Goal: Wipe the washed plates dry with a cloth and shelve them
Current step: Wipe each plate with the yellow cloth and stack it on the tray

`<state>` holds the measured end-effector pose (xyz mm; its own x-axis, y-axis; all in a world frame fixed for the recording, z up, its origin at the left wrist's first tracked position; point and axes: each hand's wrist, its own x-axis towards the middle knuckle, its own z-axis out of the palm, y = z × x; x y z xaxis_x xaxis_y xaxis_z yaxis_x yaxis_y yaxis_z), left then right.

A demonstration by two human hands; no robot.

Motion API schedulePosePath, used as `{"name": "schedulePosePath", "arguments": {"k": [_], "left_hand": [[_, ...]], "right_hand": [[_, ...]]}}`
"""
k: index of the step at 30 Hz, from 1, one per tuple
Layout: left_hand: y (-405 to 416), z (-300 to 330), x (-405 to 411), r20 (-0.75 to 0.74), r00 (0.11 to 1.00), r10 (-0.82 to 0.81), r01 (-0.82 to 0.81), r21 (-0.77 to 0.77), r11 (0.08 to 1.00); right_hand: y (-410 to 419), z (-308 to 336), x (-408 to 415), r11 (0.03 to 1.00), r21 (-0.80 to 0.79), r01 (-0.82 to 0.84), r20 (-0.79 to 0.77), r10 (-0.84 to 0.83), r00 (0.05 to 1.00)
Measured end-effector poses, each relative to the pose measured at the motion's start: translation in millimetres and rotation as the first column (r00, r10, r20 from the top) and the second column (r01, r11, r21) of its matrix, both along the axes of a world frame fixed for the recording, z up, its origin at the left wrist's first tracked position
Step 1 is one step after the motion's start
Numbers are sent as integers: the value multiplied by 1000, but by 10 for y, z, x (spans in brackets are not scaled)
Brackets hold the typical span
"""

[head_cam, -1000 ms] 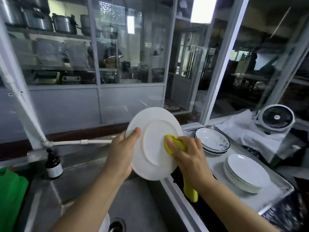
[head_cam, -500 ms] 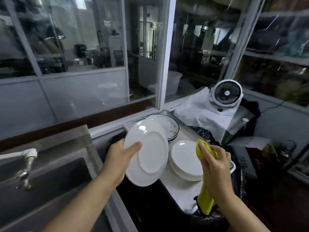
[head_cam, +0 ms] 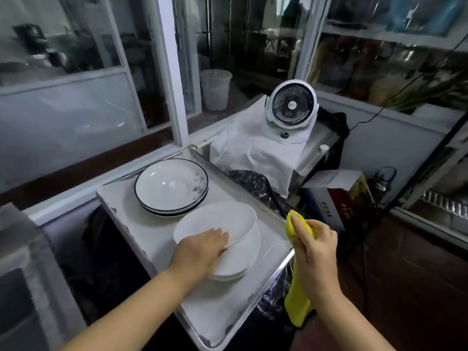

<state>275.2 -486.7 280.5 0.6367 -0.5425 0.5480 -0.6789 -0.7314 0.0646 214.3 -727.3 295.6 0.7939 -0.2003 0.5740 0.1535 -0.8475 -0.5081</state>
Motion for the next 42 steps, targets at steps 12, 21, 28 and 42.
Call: {"name": "schedulePosePath", "arguments": {"k": [12, 21, 28, 42], "left_hand": [[-123, -558, 98, 254, 964, -83, 43, 158, 986], [-186, -781, 40, 20, 1000, -15, 10, 231, 973], [-207, -744, 40, -43, 999, 4, 5, 198, 980], [304, -247, -279, -196, 960, 202, -209, -19, 978]], "right_hand": [[-69, -243, 191, 1000, 13, 14, -67, -13, 998], [23, -244, 292, 999, 0, -36, -56, 36, 998], [31, -209, 281, 997, -51, -56, -92, 51, 994], [724, 124, 356, 957, -58, -283, -50, 281, 959]]}}
